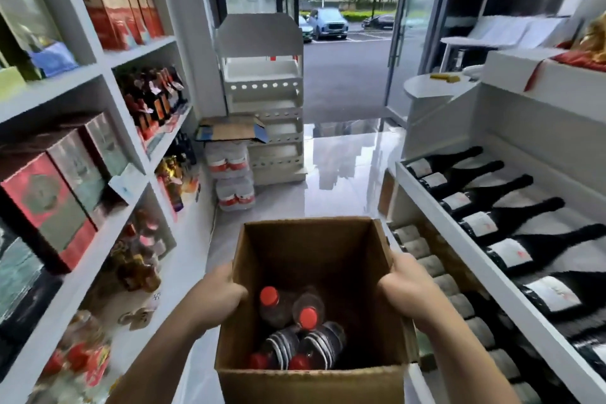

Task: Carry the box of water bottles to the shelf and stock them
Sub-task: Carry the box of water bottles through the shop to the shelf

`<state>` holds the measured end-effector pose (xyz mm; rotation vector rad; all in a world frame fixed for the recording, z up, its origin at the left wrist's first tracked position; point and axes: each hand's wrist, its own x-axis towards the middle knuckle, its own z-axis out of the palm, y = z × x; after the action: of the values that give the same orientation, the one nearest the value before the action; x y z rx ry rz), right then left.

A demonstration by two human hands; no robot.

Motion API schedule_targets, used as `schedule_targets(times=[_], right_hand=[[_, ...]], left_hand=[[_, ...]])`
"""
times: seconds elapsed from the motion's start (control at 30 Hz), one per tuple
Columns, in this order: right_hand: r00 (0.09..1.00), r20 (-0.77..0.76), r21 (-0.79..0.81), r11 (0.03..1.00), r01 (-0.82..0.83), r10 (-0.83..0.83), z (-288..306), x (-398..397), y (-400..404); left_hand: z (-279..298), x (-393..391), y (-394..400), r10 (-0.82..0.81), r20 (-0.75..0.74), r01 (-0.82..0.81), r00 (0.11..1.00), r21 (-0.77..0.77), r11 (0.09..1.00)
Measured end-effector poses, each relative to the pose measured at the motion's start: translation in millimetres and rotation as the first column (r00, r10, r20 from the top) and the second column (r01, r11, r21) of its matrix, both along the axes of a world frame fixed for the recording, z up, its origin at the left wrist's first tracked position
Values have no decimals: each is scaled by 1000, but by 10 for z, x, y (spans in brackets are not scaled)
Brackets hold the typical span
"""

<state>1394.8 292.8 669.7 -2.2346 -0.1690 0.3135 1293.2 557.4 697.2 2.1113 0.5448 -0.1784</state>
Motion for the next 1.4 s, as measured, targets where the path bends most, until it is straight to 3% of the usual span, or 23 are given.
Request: schedule_targets(times=[0.3, 0.8, 1.07, 1.4], right_hand=[[992, -10, 55, 991, 125, -124, -49, 1724, 641], [996, -10, -10, 996, 87, -87, 2, 5391, 1533], [972, -35, 20, 972, 233, -232, -57, 7120, 2093], [875, -59, 30, 876, 482, -480, 69, 8999, 2370]], left_hand=[[-27, 2077, 708, -154, -5, 154, 988, -20, 988], [8, 5547, 1543, -48, 40, 48, 998, 0, 999], [-98, 7635, 2162, -169, 39, 168, 985, 29, 985], [101, 10245, 2503, -395, 60, 392, 917, 56, 918]])
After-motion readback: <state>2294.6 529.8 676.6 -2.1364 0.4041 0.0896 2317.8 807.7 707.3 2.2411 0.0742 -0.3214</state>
